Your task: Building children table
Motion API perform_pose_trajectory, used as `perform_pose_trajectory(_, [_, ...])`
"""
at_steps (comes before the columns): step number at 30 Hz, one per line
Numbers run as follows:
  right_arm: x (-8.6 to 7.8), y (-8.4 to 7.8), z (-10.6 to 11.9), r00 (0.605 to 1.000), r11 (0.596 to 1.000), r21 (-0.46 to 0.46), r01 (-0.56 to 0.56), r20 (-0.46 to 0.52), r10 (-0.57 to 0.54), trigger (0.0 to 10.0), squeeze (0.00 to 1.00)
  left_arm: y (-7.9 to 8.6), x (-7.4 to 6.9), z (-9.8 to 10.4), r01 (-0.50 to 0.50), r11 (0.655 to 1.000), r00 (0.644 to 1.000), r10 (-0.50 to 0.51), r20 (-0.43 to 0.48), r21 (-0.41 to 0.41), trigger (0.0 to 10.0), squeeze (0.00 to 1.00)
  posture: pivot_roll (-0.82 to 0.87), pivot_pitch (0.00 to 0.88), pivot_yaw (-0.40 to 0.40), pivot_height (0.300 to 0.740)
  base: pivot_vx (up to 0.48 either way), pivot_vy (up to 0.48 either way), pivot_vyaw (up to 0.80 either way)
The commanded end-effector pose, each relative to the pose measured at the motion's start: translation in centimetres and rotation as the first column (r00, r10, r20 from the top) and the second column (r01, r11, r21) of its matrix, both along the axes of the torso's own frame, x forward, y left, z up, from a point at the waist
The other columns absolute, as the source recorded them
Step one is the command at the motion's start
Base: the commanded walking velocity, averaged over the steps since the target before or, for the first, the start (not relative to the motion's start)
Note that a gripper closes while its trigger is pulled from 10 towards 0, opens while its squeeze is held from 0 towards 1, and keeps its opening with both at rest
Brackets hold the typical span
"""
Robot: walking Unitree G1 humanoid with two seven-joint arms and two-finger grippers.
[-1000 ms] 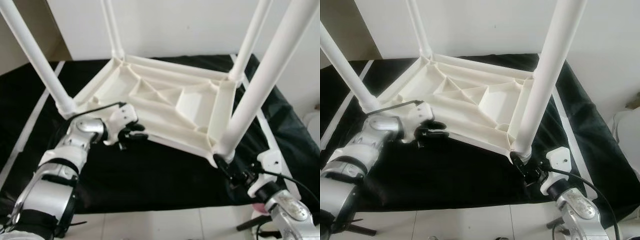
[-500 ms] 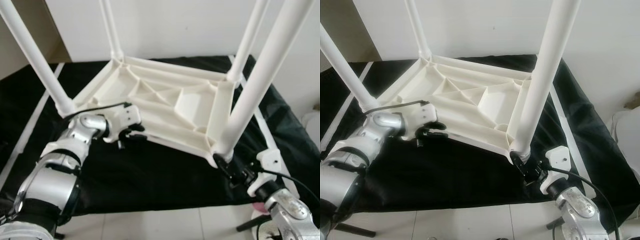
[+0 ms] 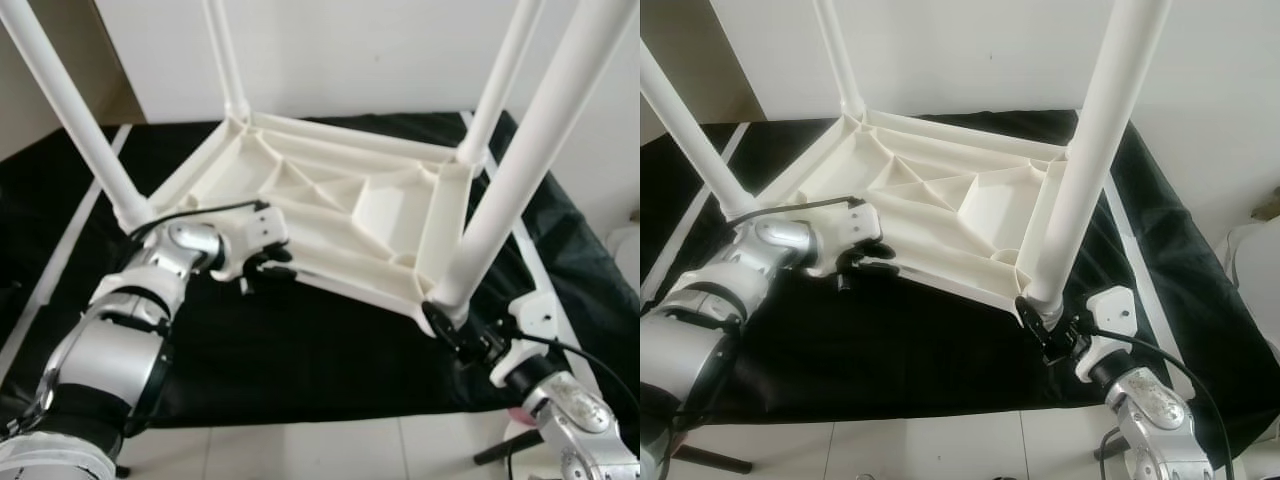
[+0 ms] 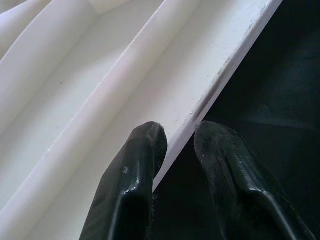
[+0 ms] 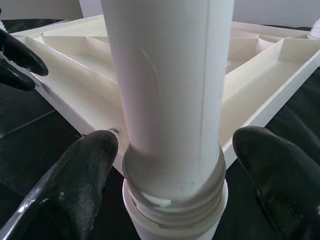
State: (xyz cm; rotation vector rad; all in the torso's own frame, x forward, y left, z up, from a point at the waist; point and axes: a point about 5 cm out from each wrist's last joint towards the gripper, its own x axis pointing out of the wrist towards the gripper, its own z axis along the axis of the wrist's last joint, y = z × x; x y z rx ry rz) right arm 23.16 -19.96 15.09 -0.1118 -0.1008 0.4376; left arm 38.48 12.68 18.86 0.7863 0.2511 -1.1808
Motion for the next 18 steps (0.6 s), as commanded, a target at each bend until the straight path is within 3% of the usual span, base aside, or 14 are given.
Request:
perform_pose_trajectory(1, [0.1,0.1,-0.4,1.000,1.000,0.002,0.003,-0.017,-0.003,10.0,0.00,1.2,1.9,-0.2,-0.407,0.903,0.842,0.430,0.327,-0.140,10.0,0.00,-0.23,0.139,0.098,0.740,0.000,0.000,0.00])
perform_pose_trajectory(4, [0.1,0.1,-0.3,1.000,1.000,0.000,0.003,-0.016,-0.003,10.0,0.00,0.9,1.6,-1.0,-0.374,0.923,0.869,0.382,0.315,-0.088,10.0,0.00,-0.23,0.138,0.097,0.740,0.000,0.000,0.00])
perform_pose_trajectory(5, [0.2,0.0,-0.3,1.000,1.000,-0.001,0.004,-0.015,-0.004,10.0,0.00,0.7,1.3,-1.6,-0.332,0.943,0.896,0.327,0.300,-0.038,10.0,0.00,-0.23,0.137,0.097,0.740,0.000,0.000,0.00])
perform_pose_trajectory(6, [0.2,0.0,-0.3,1.000,1.000,-0.001,0.004,-0.015,-0.004,10.0,0.00,0.7,1.3,-1.6,-0.332,0.943,0.896,0.327,0.300,-0.038,10.0,0.00,-0.23,0.137,0.097,0.740,0.000,0.000,0.00])
perform_pose_trajectory(7, [0.2,0.0,-0.3,1.000,1.000,-0.004,0.006,-0.014,-0.006,10.0,0.00,0.6,0.7,-2.6,-0.258,0.965,0.933,0.239,0.268,0.038,10.0,0.00,-0.23,0.137,0.098,0.740,0.000,0.000,0.00])
perform_pose_trajectory(10, [0.3,-0.1,-0.2,1.000,1.000,-0.007,0.009,-0.010,-0.009,10.0,0.00,0.6,0.1,-3.4,-0.195,0.978,0.959,0.173,0.225,0.080,10.0,0.00,-0.23,0.136,0.098,0.740,0.000,0.000,0.00])
perform_pose_trajectory(11, [0.5,-0.3,-0.1,1.000,1.000,-0.003,0.022,0.000,-0.022,10.0,0.00,0.7,-0.6,-4.0,-0.108,0.988,0.980,0.086,0.179,0.113,10.0,0.00,-0.22,0.136,0.099,0.740,0.000,0.000,0.00])
perform_pose_trajectory(13, [0.5,-0.3,-0.1,1.000,1.000,-0.003,0.022,0.000,-0.022,10.0,0.00,0.7,-0.6,-4.0,-0.108,0.988,0.980,0.086,0.179,0.113,10.0,0.00,-0.22,0.136,0.099,0.740,0.000,0.000,0.00])
perform_pose_trajectory(14, [0.9,-0.7,0.1,0.999,0.999,0.007,0.042,0.011,-0.042,10.0,0.00,1.0,-1.2,-4.5,-0.033,0.990,0.991,0.015,0.136,0.133,10.0,0.00,-0.22,0.135,0.101,0.740,0.000,0.000,0.00])
perform_pose_trajectory(18, [1.4,-0.9,0.2,0.999,0.999,0.015,0.049,0.014,-0.049,10.0,0.00,1.5,-1.9,-5.1,0.024,0.990,0.998,-0.032,0.055,0.136,10.0,0.00,-0.21,0.134,0.096,0.740,0.000,0.000,0.00])
